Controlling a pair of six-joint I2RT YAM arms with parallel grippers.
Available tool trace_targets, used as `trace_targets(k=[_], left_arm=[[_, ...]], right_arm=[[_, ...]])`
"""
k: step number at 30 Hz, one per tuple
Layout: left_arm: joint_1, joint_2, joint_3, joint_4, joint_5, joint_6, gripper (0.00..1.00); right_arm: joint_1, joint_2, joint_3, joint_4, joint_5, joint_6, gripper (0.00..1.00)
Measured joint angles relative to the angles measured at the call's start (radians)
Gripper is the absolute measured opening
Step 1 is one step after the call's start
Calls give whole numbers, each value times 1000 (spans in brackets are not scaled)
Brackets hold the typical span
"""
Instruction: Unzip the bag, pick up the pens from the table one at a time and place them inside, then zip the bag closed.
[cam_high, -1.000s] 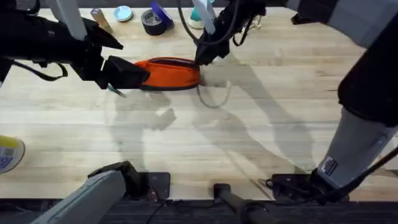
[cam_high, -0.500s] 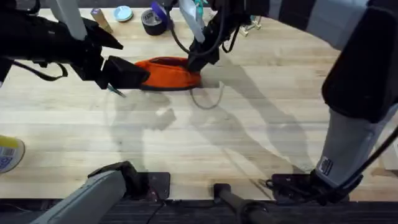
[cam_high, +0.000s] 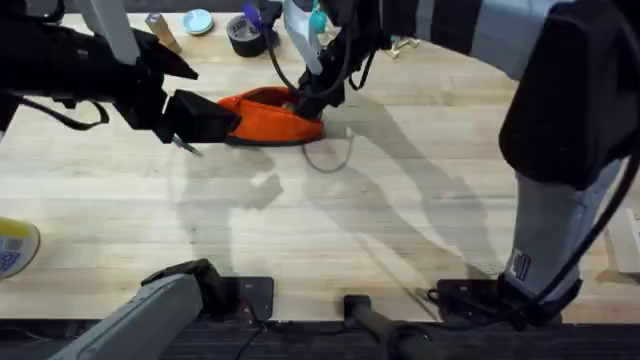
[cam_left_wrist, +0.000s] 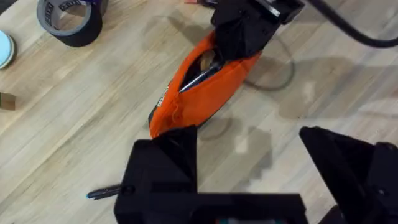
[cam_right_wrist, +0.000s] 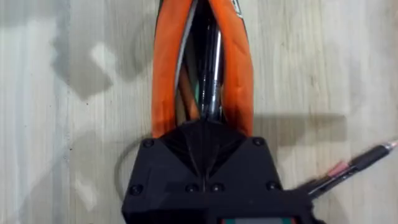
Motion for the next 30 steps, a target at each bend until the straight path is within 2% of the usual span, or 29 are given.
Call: trace_targets(k=[9, 11, 13, 17, 18, 20, 30], left_arm=[[0, 0, 0, 0, 0, 0, 993], [0, 0, 0, 0, 0, 0, 994], [0, 0, 0, 0, 0, 0, 994], [0, 0, 0, 0, 0, 0, 993], [0, 0, 0, 0, 0, 0, 993], [0, 0, 0, 0, 0, 0, 993], [0, 0, 0, 0, 0, 0, 993]], right_arm=[[1, 7, 0, 1, 0, 0, 30], [1, 7, 0, 1, 0, 0, 92], [1, 7, 0, -1, -1, -1, 299], [5, 7, 0, -9, -5, -2, 875], [7, 7, 0, -12, -5, -3, 960], [9, 7, 0, -12, -4, -3, 992], [9, 7, 0, -12, -4, -3, 995]])
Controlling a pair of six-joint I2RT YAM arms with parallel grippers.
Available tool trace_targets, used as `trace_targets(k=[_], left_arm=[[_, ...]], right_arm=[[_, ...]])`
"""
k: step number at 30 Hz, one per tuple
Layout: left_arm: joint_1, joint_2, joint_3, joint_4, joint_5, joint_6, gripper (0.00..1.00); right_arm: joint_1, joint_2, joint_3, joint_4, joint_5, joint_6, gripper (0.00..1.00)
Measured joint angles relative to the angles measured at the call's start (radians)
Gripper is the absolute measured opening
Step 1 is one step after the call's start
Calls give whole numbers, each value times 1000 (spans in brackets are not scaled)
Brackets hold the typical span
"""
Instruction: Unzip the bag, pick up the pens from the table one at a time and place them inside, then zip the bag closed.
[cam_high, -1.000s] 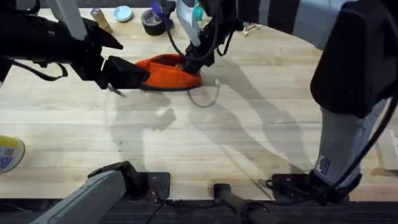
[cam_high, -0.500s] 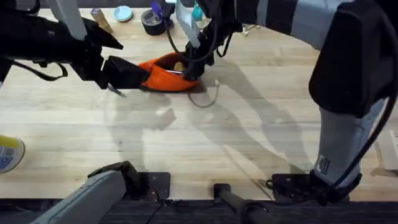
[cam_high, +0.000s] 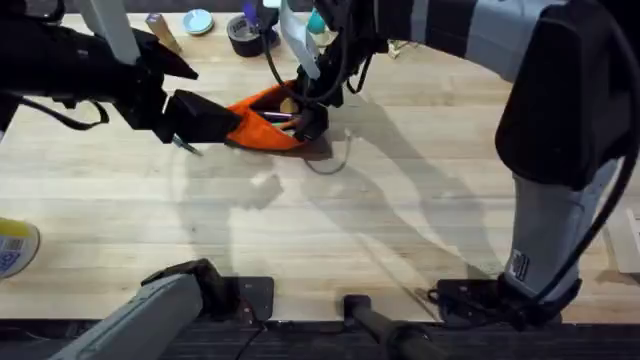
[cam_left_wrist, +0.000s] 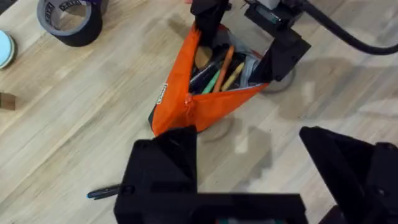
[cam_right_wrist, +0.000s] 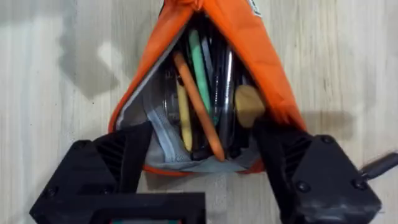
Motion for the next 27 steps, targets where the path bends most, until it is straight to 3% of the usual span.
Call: trace_targets(k=[8, 13, 23, 27], left_arm=[[0, 0, 0, 0, -3, 0, 995], [0, 0, 0, 0, -3, 0, 995], [0, 0, 0, 19, -3, 0, 993], [0, 0, 0, 28, -3, 0, 993]], right_arm=[[0, -8, 0, 0, 1, 15, 996], [-16, -44, 20, -3, 4, 107, 996], [-107, -95, 219, -196, 5, 337, 995], [-124, -95, 304, -299, 80, 372, 996]])
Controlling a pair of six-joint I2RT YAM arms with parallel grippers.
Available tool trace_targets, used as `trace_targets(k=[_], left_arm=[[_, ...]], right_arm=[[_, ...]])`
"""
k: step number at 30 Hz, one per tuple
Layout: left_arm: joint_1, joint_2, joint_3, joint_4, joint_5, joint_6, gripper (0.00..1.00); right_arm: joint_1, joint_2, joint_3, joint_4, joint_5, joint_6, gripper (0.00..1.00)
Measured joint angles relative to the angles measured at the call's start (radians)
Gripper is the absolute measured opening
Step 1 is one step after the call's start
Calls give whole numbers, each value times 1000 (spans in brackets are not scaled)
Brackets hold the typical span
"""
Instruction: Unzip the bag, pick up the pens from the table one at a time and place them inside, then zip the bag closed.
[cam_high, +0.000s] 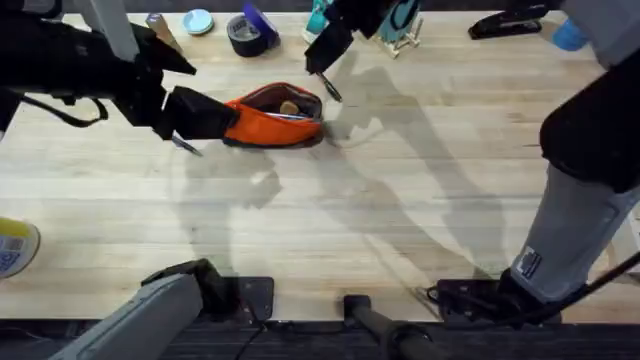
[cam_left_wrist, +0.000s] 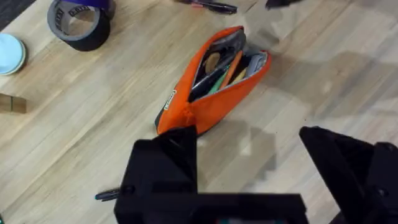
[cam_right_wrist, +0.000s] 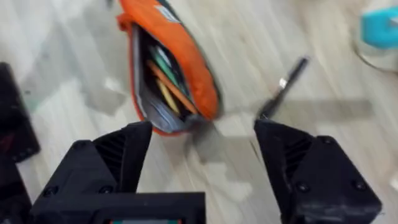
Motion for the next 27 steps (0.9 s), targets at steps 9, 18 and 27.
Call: trace_targets(k=[9, 18, 27], left_arm=[[0, 0, 0, 0, 0, 0, 993], [0, 0, 0, 0, 0, 0, 994], [0, 0, 0, 0, 0, 0, 995]], right_arm=[[3, 0, 154, -63, 237, 54, 995], [4, 0, 163, -144, 362, 100, 995], [4, 0, 163, -182, 374, 108, 995]])
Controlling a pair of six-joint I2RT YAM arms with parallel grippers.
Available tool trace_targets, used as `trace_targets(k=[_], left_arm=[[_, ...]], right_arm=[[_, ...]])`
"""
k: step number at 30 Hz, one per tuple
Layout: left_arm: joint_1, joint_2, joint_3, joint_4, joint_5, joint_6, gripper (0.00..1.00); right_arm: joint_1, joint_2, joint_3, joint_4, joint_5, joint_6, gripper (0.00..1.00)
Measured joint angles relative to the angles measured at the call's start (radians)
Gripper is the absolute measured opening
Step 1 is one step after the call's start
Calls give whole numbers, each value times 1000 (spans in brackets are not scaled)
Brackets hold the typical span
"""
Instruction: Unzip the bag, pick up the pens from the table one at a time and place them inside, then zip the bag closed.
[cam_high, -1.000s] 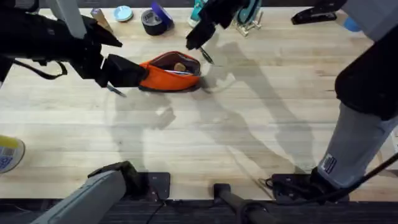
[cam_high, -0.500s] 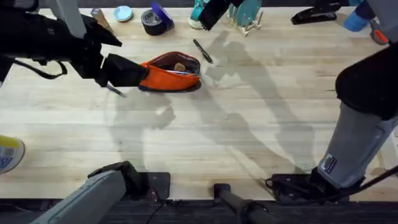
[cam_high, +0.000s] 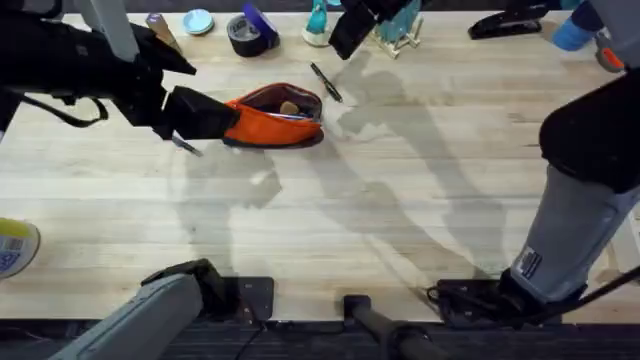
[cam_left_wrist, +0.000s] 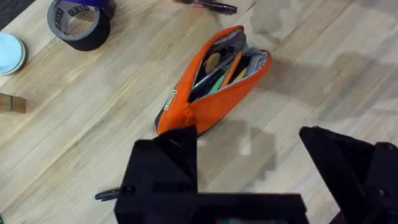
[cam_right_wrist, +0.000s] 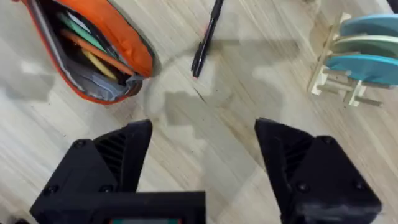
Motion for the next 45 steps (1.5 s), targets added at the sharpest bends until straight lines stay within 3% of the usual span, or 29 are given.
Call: trace_targets(k=[13, 45], left_arm=[[0, 0, 0, 0, 0, 0, 993], [0, 0, 0, 0, 0, 0, 993]], right_arm=[[0, 15, 3, 37, -24, 4, 996], [28, 301, 5, 263, -31, 46, 996]])
